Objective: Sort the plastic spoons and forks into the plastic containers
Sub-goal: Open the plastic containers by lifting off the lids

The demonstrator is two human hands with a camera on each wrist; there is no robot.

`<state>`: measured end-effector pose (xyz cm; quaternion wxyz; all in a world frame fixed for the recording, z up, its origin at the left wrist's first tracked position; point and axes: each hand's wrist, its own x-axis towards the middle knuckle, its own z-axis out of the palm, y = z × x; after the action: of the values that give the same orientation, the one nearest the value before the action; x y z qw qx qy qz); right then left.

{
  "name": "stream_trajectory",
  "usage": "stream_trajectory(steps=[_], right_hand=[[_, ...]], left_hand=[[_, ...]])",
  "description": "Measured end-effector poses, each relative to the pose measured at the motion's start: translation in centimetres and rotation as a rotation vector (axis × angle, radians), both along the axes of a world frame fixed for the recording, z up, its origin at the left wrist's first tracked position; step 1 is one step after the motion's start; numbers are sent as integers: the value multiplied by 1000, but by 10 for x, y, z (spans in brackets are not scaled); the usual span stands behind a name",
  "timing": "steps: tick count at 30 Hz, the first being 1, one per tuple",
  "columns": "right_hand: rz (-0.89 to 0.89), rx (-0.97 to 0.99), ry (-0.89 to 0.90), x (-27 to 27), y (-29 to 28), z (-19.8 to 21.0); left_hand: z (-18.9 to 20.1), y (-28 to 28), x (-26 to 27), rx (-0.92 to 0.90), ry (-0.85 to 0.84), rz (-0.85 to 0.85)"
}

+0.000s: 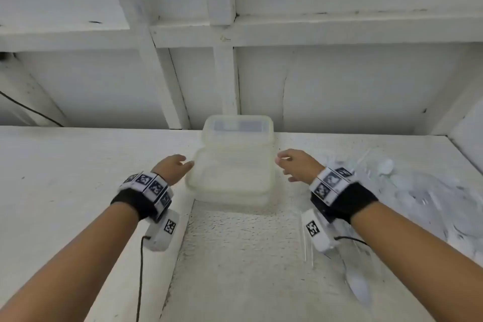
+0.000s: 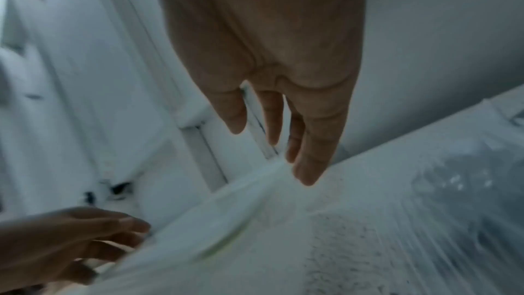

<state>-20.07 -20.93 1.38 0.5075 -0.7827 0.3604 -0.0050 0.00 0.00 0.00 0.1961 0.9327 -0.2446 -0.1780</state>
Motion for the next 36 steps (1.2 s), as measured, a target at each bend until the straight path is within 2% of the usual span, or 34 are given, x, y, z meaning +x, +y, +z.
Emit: stream_trajectory(steps=[3,7,9,16,23,27,30,36], right_hand=[[-36,46,83,17,0,-8],[-52,119,84,25,4,-22],[-77,119,61,27,9,-24],[-124,107,84,2,24,-23],[-95,108,122,-53,45,-32],[-116,92,101,-60,48,-38],[-155,114,66,-59,48,-38],[-222,61,28,-57,53,-48]], left_hand=[[-6,-11,3,62,65,-11],[-17,-13,5,-29,191,20],[-19,-11,3,-96,205,37],[-18,11,-19,-161,281,-6],[-30,41,-62,-183,295,-87],[-28,29,-63,-193,257,-16],[-35,15,-63,-94,151,30],[-46,8,-63,-101,215,79]])
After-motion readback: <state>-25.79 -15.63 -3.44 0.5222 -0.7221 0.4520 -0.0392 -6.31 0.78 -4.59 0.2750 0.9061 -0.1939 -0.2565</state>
